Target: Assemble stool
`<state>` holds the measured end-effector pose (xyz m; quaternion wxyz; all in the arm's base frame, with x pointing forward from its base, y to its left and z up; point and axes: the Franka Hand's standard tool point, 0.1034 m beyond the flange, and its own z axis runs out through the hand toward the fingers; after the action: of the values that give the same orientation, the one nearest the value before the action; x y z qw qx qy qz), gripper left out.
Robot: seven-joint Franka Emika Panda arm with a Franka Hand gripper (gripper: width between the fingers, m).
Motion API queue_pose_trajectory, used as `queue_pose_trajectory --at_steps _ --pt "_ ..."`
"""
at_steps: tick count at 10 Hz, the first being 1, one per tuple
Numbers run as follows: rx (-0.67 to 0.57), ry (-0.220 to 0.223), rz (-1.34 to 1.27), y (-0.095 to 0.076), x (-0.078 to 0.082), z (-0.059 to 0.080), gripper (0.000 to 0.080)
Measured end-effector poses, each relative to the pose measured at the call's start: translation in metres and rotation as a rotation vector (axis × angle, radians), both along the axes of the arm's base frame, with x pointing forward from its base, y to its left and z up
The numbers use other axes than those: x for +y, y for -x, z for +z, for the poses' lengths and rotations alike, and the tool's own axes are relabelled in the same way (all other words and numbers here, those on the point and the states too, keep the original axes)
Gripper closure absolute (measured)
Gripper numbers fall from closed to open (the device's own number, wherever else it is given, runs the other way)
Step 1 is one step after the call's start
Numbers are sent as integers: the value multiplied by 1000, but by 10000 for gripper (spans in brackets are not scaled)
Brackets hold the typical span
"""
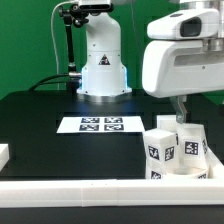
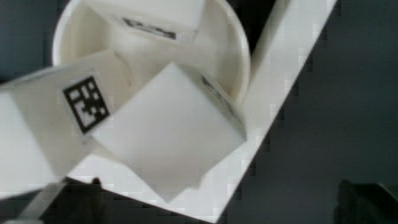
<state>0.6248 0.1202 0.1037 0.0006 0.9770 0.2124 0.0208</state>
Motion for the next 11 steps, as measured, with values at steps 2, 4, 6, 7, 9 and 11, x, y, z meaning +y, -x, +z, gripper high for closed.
queue_pose_trajectory --at_steps 2,4,6,7,9,11 --pt "-1 15 84 -1 -5 0 151" --pt "0 38 218 -1 -9 -1 151" --pt "2 49 306 0 -8 -11 151" --pt "7 52 310 1 -7 -17 151" --pt "23 61 314 4 -10 -27 151" --pt "25 61 305 6 -7 -28 151"
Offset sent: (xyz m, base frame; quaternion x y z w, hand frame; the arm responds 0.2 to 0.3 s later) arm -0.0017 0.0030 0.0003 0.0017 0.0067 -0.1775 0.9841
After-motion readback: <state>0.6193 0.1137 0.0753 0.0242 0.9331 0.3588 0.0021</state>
